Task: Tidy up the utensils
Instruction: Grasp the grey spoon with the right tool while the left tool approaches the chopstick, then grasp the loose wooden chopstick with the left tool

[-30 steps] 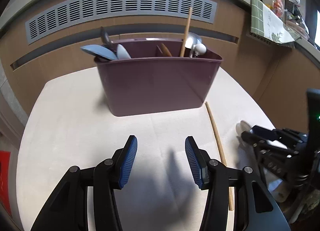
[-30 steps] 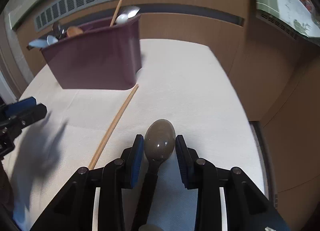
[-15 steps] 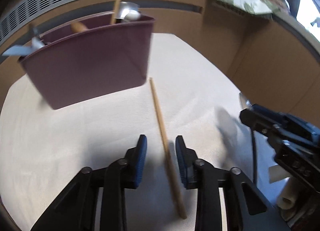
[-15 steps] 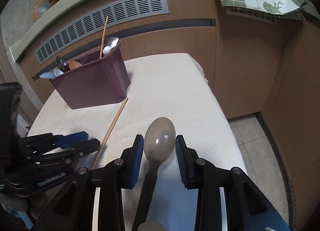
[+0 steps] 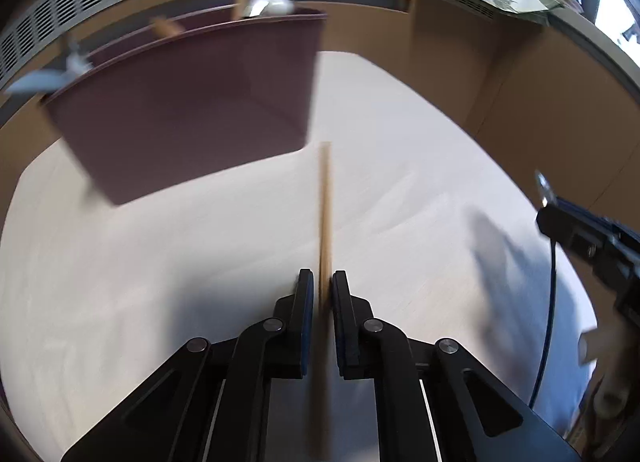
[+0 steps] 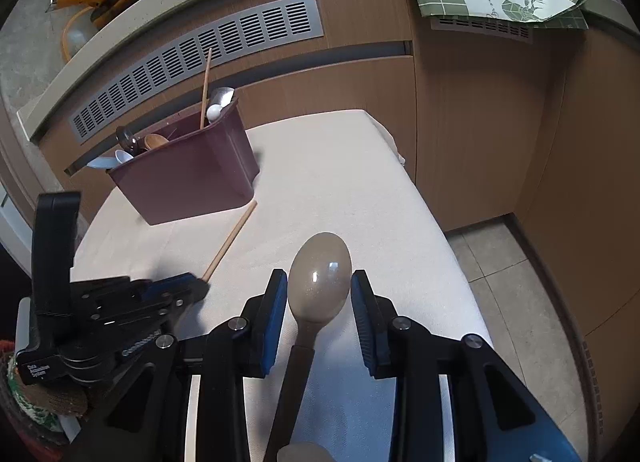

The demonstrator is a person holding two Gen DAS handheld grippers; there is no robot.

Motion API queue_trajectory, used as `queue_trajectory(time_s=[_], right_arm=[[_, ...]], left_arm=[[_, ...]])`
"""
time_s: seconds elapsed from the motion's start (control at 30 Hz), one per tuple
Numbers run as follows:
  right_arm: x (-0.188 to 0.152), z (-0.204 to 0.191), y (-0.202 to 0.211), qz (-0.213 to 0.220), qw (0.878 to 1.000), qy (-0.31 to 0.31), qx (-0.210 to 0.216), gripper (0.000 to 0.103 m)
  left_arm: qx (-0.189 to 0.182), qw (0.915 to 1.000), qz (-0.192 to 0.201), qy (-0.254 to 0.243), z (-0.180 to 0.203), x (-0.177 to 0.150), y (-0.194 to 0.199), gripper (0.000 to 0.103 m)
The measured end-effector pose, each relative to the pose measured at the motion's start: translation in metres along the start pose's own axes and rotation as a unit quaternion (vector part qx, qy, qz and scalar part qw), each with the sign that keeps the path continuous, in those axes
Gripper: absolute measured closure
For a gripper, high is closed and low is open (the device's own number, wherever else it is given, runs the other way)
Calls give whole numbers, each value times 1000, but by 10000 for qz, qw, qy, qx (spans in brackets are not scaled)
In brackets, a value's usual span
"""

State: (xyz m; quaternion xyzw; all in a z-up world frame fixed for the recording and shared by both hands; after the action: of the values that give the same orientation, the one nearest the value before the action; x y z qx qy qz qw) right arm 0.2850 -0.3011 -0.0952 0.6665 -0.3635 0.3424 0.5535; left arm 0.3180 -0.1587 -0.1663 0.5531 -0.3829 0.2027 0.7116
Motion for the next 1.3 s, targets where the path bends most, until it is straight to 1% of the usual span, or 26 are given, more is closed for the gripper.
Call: queue_trajectory(time_s=[0.2,0.3,0.47,0.57,0.6,0.73,0.83,0.93,1.03,1.13,1.3], right_arm=[[-6,-10,-6,-111,9998,-25,152,73],[-10,-17,-10,-175,9996,-25,238,73],[-13,-37,-14,-235,9987,112,444,73],[-17,-46,-16,-268,9979,239,531,73],[-18,-48,-17,-288,9978,262,542,73],[-28,-47,-24,-436,9972,303,517,73],[-32,-45,-26,-507,9971,339,456,73],[-32,-44,-26,-482,9973,335,436,73],[-30,-46,-23,-399,9974,382,454,73],[-29,-48,-22,-324,9975,399,492,73],[-29,-52,-22,-269,9974,371,559,73]], left_arm=[[367,9993,-92,-80,-48,-30,40,94],[535,9984,-156,-15,-69,-44,59,94],[418,9989,-195,22,-77,-55,73,93],[326,9992,-197,68,-75,-52,68,93],[280,9994,-195,72,-76,-56,72,93],[125,9997,-221,-12,-68,-42,55,92],[5,9990,-429,-142,-64,-30,40,92],[-69,9975,-659,-259,-59,-22,28,92],[-56,9963,-743,-425,-55,-20,25,92],[-66,9966,-721,-396,-55,-16,20,93],[-76,9988,-425,-210,-54,-8,17,95]])
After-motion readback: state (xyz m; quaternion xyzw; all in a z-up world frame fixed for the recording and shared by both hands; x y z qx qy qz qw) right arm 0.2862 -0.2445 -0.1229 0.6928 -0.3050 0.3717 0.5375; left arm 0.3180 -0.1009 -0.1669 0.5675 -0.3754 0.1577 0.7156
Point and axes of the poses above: each gripper's, at about its wrist camera, not at the fingertips, and y roughly against the way its jaws point, z to its right, x to its top, the point moved 10 cm from there along -y, roughly the way its jaws point, and after that the axes turned 15 degrees about z, right-handed, at the moved point
